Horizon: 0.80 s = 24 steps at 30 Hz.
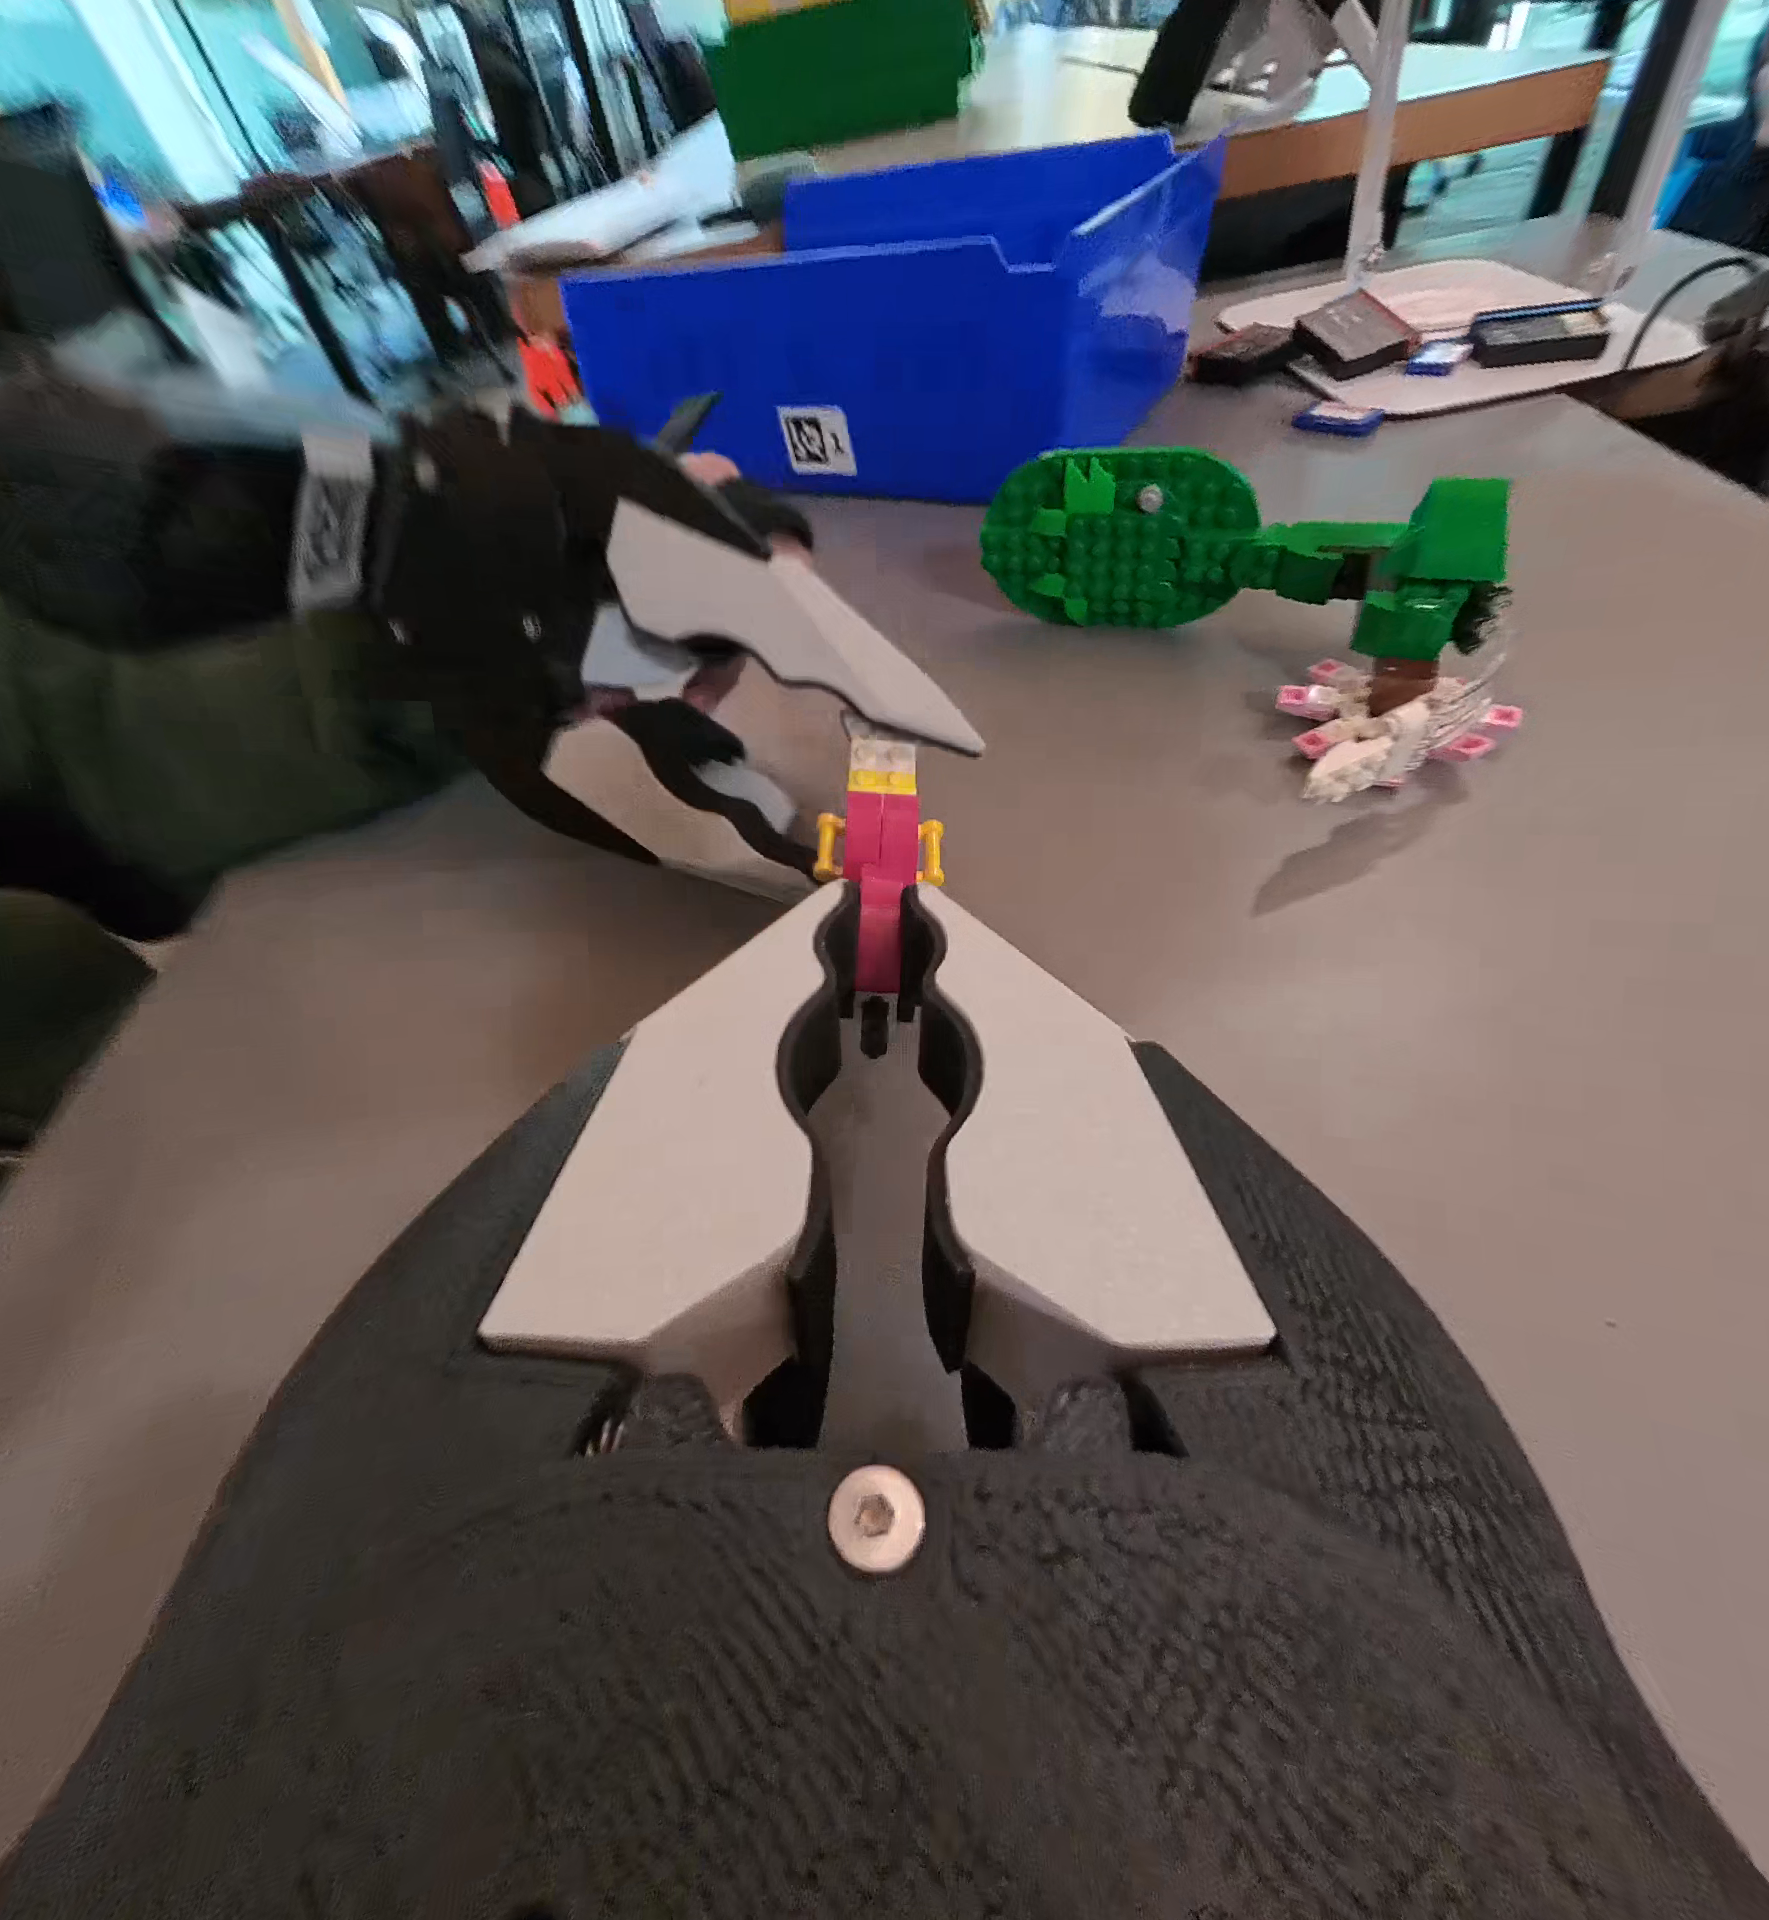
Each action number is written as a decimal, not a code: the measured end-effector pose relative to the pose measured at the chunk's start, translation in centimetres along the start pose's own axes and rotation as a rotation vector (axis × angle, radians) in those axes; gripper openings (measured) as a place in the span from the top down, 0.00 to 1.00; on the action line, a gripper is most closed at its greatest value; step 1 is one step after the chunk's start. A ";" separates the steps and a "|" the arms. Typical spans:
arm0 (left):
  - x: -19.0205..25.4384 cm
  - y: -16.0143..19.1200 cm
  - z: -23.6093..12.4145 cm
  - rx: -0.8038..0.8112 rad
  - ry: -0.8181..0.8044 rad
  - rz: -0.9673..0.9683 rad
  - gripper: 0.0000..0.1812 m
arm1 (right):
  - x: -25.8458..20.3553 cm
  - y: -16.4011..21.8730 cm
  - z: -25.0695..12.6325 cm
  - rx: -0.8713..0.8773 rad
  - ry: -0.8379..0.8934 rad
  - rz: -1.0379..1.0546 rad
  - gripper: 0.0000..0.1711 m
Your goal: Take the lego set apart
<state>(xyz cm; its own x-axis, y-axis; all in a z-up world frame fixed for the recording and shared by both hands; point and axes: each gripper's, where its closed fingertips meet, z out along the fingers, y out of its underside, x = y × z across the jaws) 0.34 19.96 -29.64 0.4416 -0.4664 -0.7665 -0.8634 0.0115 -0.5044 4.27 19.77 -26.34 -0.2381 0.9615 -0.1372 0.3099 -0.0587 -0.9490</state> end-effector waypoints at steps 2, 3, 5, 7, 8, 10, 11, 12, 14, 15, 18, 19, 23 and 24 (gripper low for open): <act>-0.2 -0.3 0.1 -0.028 -0.075 0.138 0.82 | -0.2 -0.4 -0.4 0.043 -0.044 0.065 0.97; -0.2 -0.5 0.1 -0.030 -0.095 0.186 0.91 | -0.1 -0.6 -0.6 0.059 -0.054 0.084 0.97; -0.1 -0.9 0.0 -0.026 -0.119 0.237 0.96 | 0.0 -0.8 -0.9 0.083 -0.061 0.106 0.97; -0.3 -1.0 0.0 -0.026 -0.121 0.209 0.96 | 0.2 -1.1 -1.1 0.105 -0.047 0.109 0.96; -0.2 -0.9 0.0 -0.030 -0.105 0.180 0.96 | 0.5 -1.4 -1.2 0.123 -0.013 0.092 0.91; -0.4 -0.3 0.2 -0.059 -0.107 0.177 0.96 | 1.1 -1.9 -1.4 0.149 0.098 -0.026 0.85; -0.4 -0.1 0.2 -0.071 -0.115 0.200 0.96 | 1.2 -1.9 -1.4 0.136 0.156 -0.125 0.85; -0.2 0.0 0.3 -0.080 -0.114 0.236 0.96 | 1.0 -1.6 -1.2 0.101 0.198 -0.231 0.84; 0.3 0.1 0.5 -0.105 -0.112 0.310 0.96 | 0.0 -0.8 -0.2 0.010 0.236 -0.415 0.84; 0.5 0.2 0.6 -0.117 -0.109 0.333 0.96 | -0.4 -0.4 0.4 -0.031 0.257 -0.496 0.84; 0.5 0.3 0.6 -0.132 -0.129 0.408 0.96 | -1.1 0.6 1.7 -0.140 0.323 -0.703 0.85; 0.4 0.3 0.6 -0.136 -0.141 0.451 0.96 | -1.2 1.0 2.0 -0.169 0.319 -0.714 0.84; 0.3 0.1 0.6 -0.145 -0.215 0.734 0.97 | -1.6 1.5 2.1 -0.200 0.211 -0.451 0.84; 0.4 -0.2 0.6 -0.138 -0.228 0.784 0.97 | -1.6 1.6 2.0 -0.213 0.177 -0.369 0.84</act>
<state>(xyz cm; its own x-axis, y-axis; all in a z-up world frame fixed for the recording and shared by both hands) 0.85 20.26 -30.07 -0.2750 -0.1769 -0.9450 -0.9572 0.1430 0.2518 3.33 17.62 -28.25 -0.2130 0.9399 0.2670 0.4202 0.3348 -0.8434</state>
